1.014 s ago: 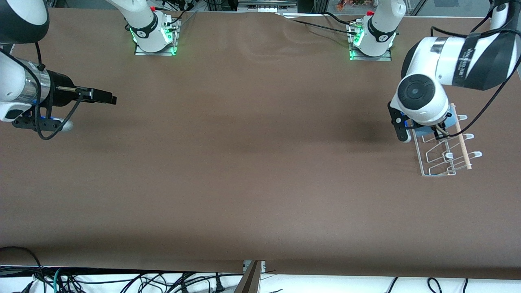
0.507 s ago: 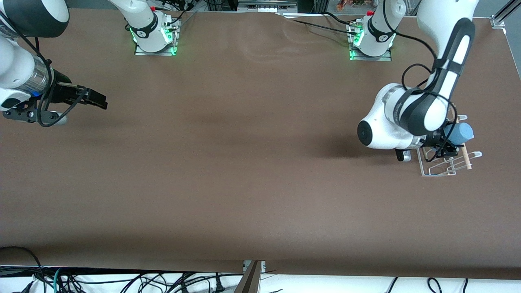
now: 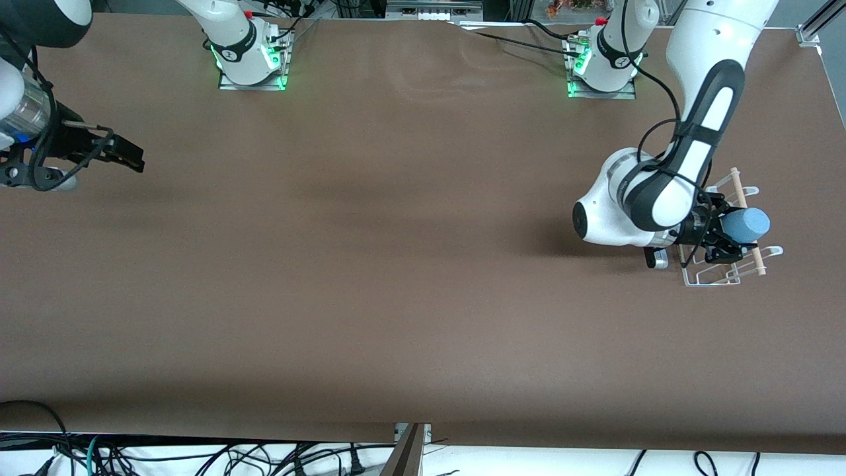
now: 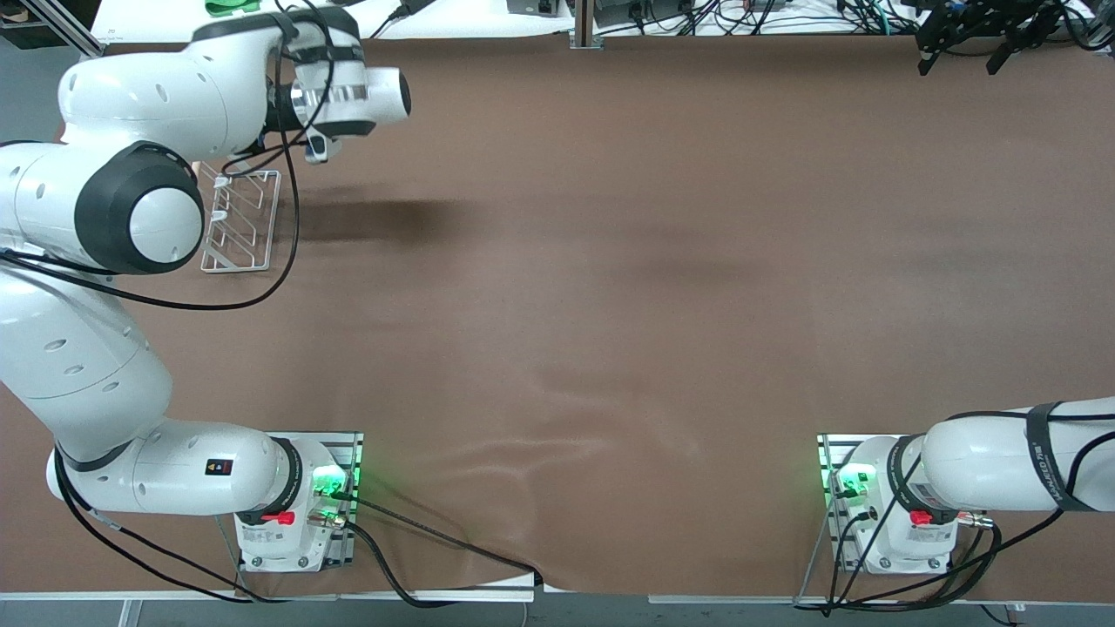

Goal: Transfer cup to left arm and place on rack
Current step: 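Lower the cup with the left gripper into the wire rack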

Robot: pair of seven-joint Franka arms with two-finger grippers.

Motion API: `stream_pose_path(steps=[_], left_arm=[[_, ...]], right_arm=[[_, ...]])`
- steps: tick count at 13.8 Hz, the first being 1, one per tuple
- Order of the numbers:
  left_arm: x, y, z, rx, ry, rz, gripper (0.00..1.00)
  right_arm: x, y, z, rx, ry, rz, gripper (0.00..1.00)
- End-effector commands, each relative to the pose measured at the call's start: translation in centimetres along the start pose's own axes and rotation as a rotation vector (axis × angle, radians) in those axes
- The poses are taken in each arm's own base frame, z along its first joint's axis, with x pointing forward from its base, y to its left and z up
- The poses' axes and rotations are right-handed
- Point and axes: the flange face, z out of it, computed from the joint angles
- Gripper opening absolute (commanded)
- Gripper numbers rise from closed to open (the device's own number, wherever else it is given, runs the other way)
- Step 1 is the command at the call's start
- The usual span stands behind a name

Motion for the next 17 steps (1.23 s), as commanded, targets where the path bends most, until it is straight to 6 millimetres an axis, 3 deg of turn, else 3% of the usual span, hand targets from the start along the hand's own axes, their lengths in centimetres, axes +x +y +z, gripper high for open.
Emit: stream_pose_path(steps=[1, 5, 17], left_arm=[[0.7, 0.7, 0.8, 0.063, -0.042, -0.035, 0.00], [1.5, -0.2, 3.6, 0.116, -0.032, -0.050, 0.00], [5.6, 1.0, 5.2, 0.148, -0.021, -0.021, 0.00]], right_arm=[[-0.1, 0.0, -1.5, -0.012, -0.013, -0.037, 0.99], [0.0, 0.0, -1.2, -0.003, -0.018, -0.050, 0.99], [-0.2, -1.0, -1.3, 0.073, -0.030, -0.090, 0.99]])
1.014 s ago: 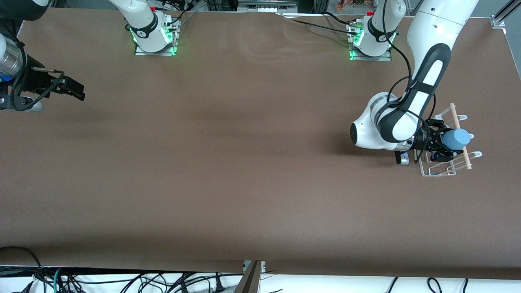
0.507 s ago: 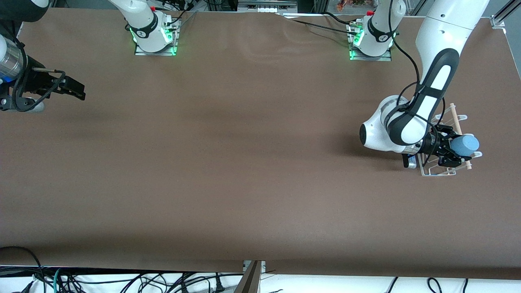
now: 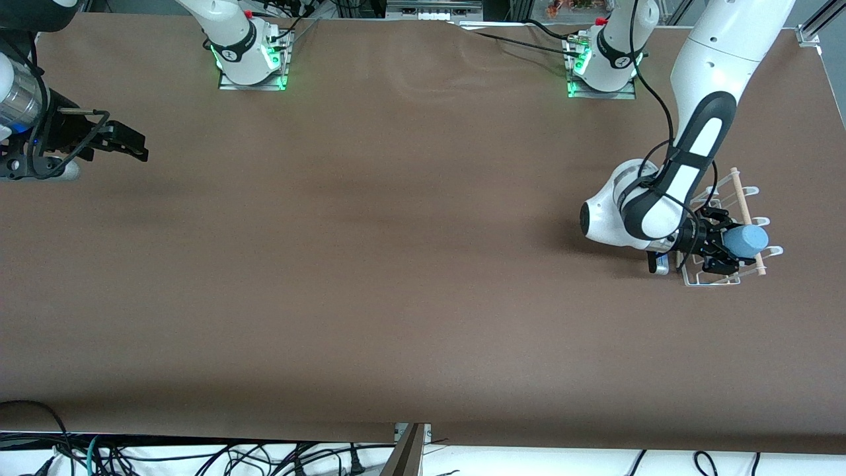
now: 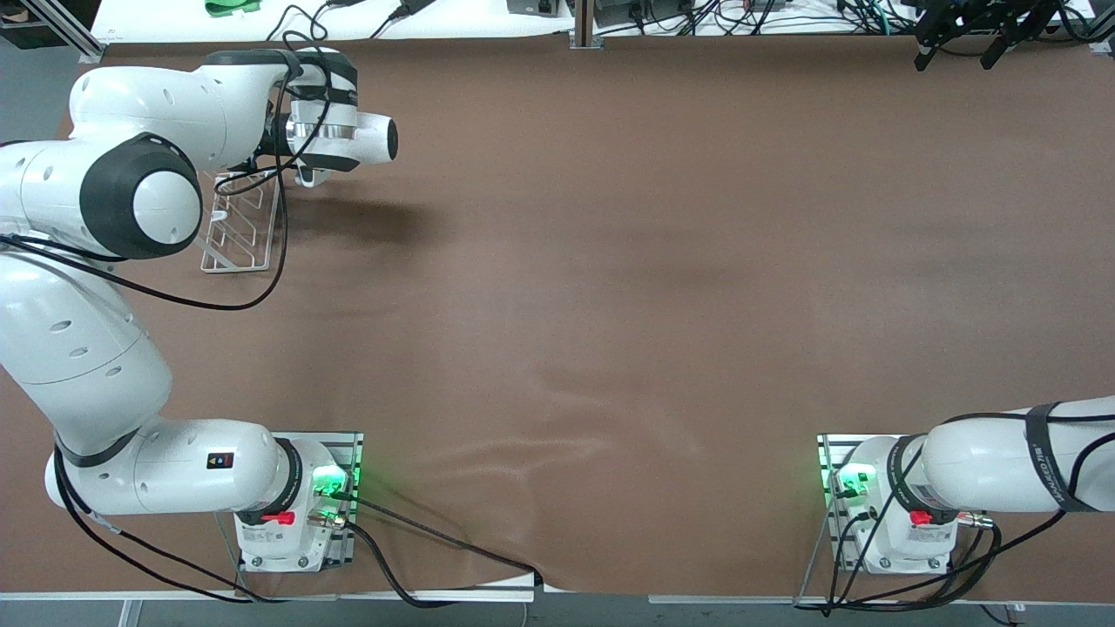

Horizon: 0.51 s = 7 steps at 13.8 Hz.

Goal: Transfer cup to left arm and place on rack
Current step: 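Lower the cup with the left gripper into the wire rack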

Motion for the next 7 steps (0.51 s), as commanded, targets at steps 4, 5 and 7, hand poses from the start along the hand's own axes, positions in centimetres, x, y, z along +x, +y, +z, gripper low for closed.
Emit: stream_pose_path(steps=[4, 5, 7], left_arm=[[1.7, 0.9, 0.6, 0.029, 0.000, 0.001, 0.16], [2.0, 1.1, 0.5, 0.030, 0.001, 0.004, 0.51], [1.8, 1.1, 0.3, 0.032, 0.000, 0.003, 1.00]], right_arm=[[0.1, -0.6, -1.3, 0.017, 0.013, -0.023, 0.99], [0.2, -0.7, -1.4, 0.018, 0.016, -0.023, 0.99], [0.2, -0.7, -1.8, 0.019, 0.028, -0.024, 0.99]])
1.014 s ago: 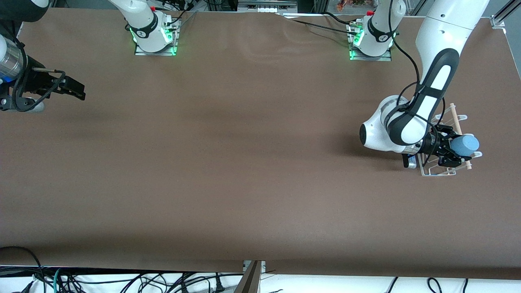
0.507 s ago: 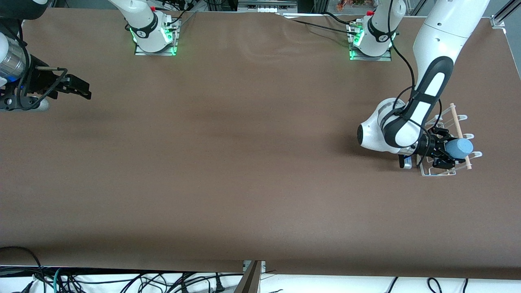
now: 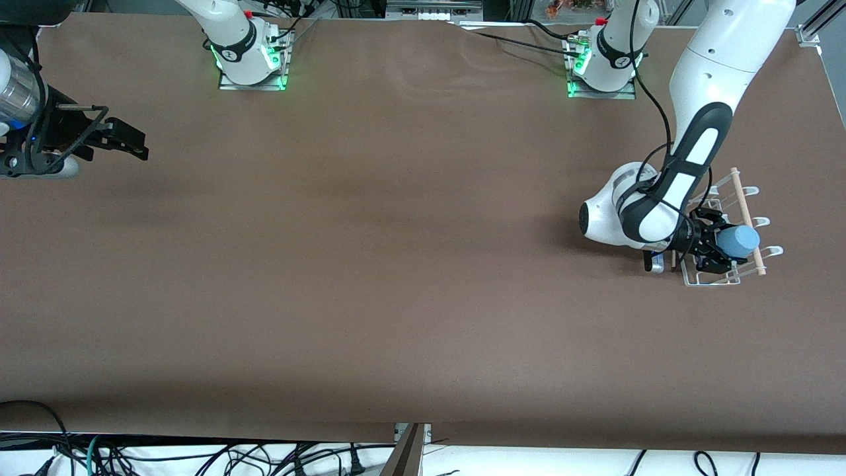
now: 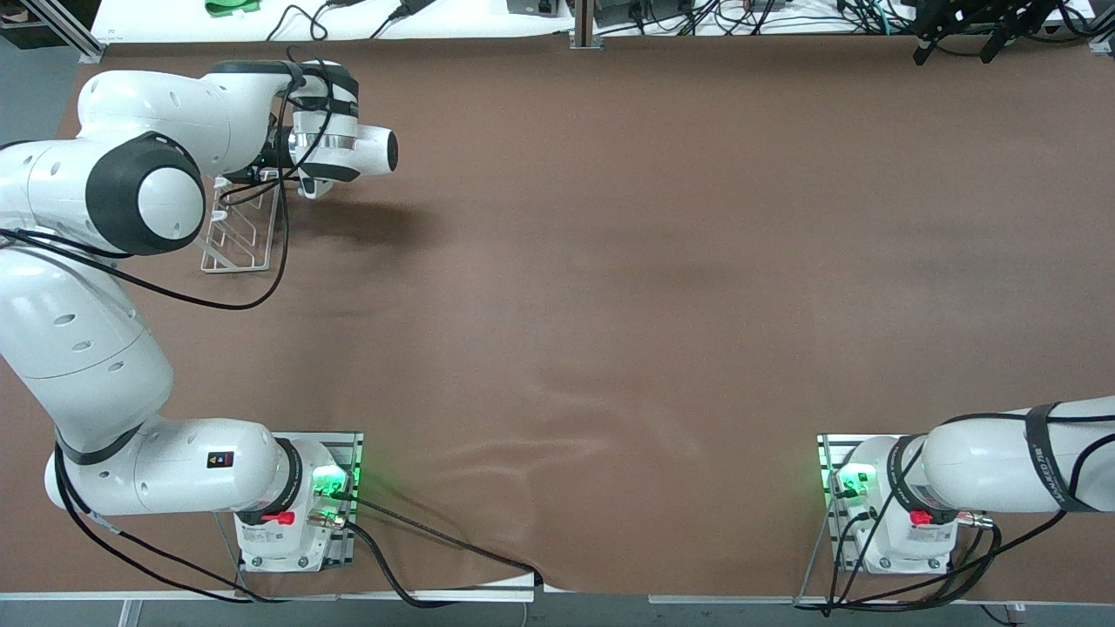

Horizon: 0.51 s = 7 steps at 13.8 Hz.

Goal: Transfer cup to left arm and place on rack
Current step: 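Lower the cup with the left gripper into the wire rack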

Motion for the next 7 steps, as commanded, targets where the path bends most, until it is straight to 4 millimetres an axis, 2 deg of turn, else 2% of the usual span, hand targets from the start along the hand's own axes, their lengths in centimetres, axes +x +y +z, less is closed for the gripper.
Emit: stream_pose_path(steps=[1, 5, 7], left_arm=[[-0.4, -0.2, -0.2, 0.036, -0.011, -0.016, 1.00], [-2.6, -1.0, -0.5, 0.010, -0.001, -0.060, 1.00], [-4.0, -1.4, -1.5, -0.053, 0.038, -0.097, 1.00]], right_arm=[[0.4, 0.0, -0.8, 0.016, 0.010, -0.008, 0.99], [0.5, 0.0, -1.1, 0.016, 0.018, -0.008, 0.99], [0.5, -0.3, -2.0, 0.016, 0.039, -0.012, 0.99]])
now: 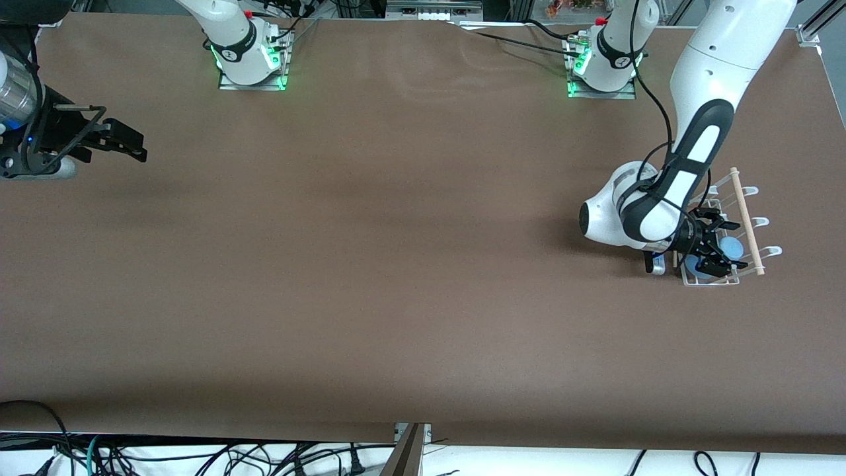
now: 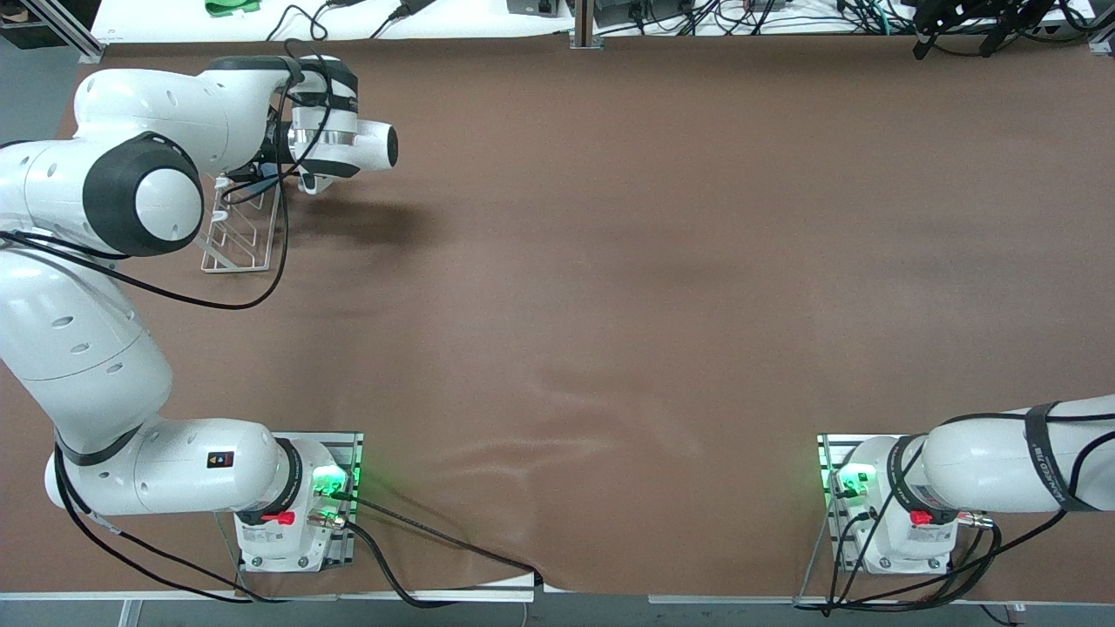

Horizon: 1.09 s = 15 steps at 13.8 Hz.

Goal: Transfer cup to left arm and place on rack
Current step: 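Open the left gripper to release the cup on the rack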

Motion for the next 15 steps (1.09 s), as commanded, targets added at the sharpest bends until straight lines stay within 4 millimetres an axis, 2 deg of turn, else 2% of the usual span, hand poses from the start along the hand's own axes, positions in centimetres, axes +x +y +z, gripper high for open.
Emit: stream_pose_path(steps=[1, 3, 5, 10, 12, 15], left_arm=[[-3.1, -1.0, -1.5, -0.061, 0.044, -0.063, 1.00], [-4.5, -1.4, -2.2, -0.111, 0.080, -0.099, 1.00], [-7.1, -2.6, -3.4, -0.203, 0.154, -0.166, 1.00], [-14.3, -6.4, -5.7, -0.546, 0.393, -0.340, 1.00], [-18.1, -7.9, -7.0, -0.700, 0.512, -0.409, 1.00], [-21.9, -9.0, -8.4, -0.838, 0.613, -0.520, 1.00]], right_arm=[[0.5, -0.2, -1.1, 0.016, 0.021, -0.011, 0.99], [0.9, -0.2, -1.4, 0.018, 0.040, -0.009, 0.99], [1.2, 0.0, -1.0, 0.020, 0.041, -0.005, 0.99], [1.2, -0.2, -0.9, 0.018, 0.039, -0.009, 0.99], [1.2, -0.2, -0.9, 0.018, 0.034, -0.009, 0.99], [1.1, -0.3, -1.0, 0.018, 0.036, -0.012, 0.99]])
